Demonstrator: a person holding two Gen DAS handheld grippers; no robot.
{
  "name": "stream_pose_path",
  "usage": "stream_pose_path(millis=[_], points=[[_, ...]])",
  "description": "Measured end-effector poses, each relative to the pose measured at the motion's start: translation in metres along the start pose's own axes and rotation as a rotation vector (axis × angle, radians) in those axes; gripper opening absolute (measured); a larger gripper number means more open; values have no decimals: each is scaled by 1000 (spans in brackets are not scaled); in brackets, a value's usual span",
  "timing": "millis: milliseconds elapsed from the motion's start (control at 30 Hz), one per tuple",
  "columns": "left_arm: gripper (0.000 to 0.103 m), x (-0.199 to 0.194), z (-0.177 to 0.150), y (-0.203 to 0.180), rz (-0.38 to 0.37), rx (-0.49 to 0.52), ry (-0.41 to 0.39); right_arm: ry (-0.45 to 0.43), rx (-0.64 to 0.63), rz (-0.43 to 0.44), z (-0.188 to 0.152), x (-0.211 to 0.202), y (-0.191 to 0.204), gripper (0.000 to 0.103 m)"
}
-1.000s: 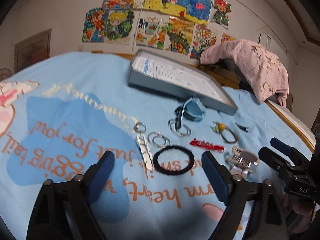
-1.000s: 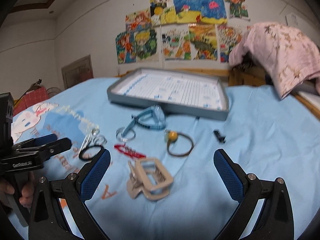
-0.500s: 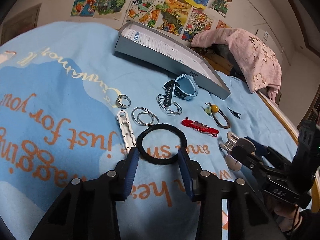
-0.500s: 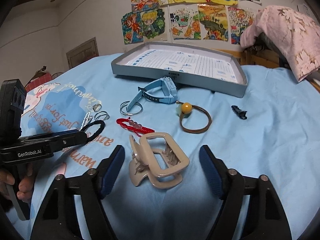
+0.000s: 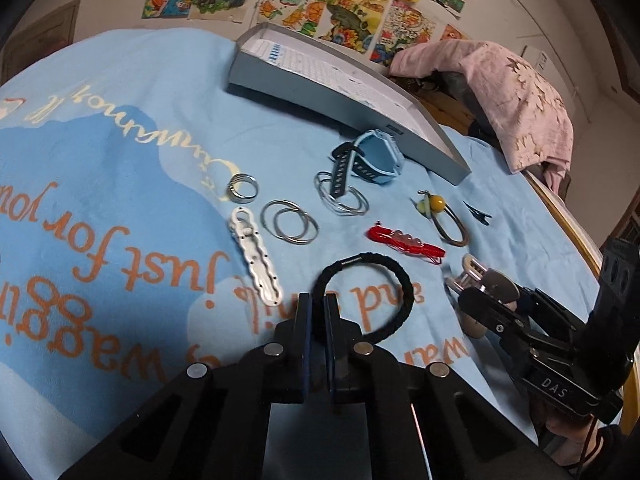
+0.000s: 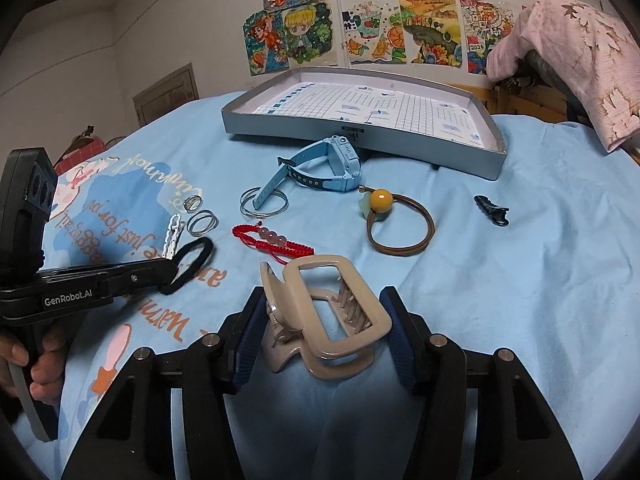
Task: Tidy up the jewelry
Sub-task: 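Grasp the beige claw clip with the right tool while the left tool grasps the black hair tie, then carry both items over the grey tray and open both tools to drop them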
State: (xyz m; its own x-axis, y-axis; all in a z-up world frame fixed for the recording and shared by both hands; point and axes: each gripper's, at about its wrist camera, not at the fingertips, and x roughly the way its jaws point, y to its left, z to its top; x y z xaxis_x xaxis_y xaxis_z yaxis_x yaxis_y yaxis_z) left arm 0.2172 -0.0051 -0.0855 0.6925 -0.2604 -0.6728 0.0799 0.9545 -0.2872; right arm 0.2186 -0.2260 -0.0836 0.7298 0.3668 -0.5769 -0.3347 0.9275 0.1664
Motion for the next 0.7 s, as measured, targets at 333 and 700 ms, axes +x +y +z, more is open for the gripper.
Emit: stream_pose_path(millis=[333, 700], points=[[5, -23, 4, -17, 55, 77, -70, -35, 16, 35, 1, -10, -4, 51], [5, -29, 61, -24, 49, 91, -167, -139, 70, 71, 37, -23, -19, 51]])
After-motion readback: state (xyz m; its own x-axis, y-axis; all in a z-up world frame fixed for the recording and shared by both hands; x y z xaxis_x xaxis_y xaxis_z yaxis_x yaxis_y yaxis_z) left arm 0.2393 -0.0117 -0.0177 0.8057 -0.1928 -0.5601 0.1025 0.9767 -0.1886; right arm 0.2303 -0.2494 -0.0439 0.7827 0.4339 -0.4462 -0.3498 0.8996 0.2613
